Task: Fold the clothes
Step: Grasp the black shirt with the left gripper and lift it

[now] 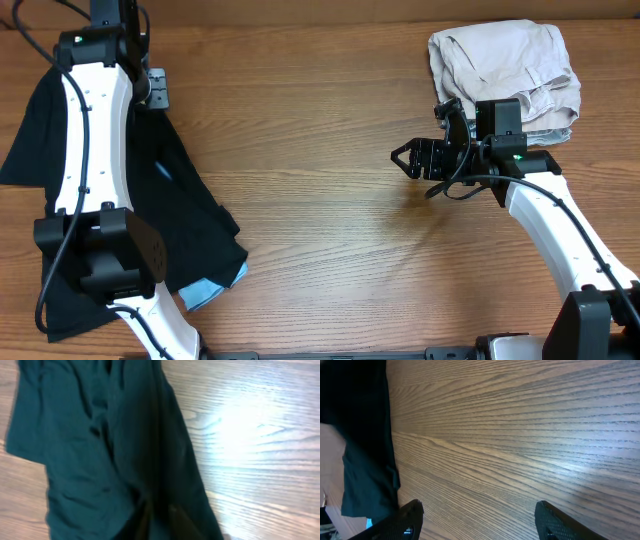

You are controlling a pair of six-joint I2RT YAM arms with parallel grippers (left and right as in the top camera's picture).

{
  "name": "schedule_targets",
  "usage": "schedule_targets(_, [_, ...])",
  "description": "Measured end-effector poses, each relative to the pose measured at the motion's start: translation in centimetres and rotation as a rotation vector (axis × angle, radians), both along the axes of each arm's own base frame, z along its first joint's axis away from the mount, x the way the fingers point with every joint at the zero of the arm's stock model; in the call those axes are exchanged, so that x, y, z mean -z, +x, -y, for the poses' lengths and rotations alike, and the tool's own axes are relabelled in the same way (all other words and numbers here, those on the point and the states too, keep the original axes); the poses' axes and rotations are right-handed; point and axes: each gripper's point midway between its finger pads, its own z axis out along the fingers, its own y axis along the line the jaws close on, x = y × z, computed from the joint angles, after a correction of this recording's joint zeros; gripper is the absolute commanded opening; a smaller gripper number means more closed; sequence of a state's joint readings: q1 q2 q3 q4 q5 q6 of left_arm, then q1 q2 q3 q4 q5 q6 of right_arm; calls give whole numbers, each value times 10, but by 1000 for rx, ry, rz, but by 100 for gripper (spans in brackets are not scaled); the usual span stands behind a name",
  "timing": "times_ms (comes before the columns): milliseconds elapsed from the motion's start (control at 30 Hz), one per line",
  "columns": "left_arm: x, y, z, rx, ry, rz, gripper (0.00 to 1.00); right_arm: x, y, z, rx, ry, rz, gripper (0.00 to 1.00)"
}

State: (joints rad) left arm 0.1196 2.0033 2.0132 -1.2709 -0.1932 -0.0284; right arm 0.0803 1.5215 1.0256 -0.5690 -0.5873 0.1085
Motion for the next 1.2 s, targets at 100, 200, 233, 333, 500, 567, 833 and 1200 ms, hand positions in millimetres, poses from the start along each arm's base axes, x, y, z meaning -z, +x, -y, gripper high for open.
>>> schedule_targets(100, [10,-2,7,12,-38,-23,39,0,0,0,0,0,0,75])
schedule_targets(200, [25,-8,15,24,-88,-63,42,0,0,0,0,0,0,75])
schedule_targets(233, [31,-12,19,27,-108,-84,42,0,0,0,1,0,-2,75])
schedule_targets(333, [50,-25,28,26,-163,-148,45,1,-1,0,1,-2,-8,76])
schedule_targets(500, [88,-32,34,10,-211,-177,46,1,-1,1,2,-4,-6,76])
schedule_targets(567, [105,-33,34,-4,-221,-177,46,1,-1,1,2,-4,-6,76])
schedule_targets(833, [132,-40,21,-120,-253,-172,51,2,-2,1,5,-8,-12,76])
schedule_targets(1200, [134,-39,13,-146,-235,-162,50,3,-2,2,6,-10,-14,76])
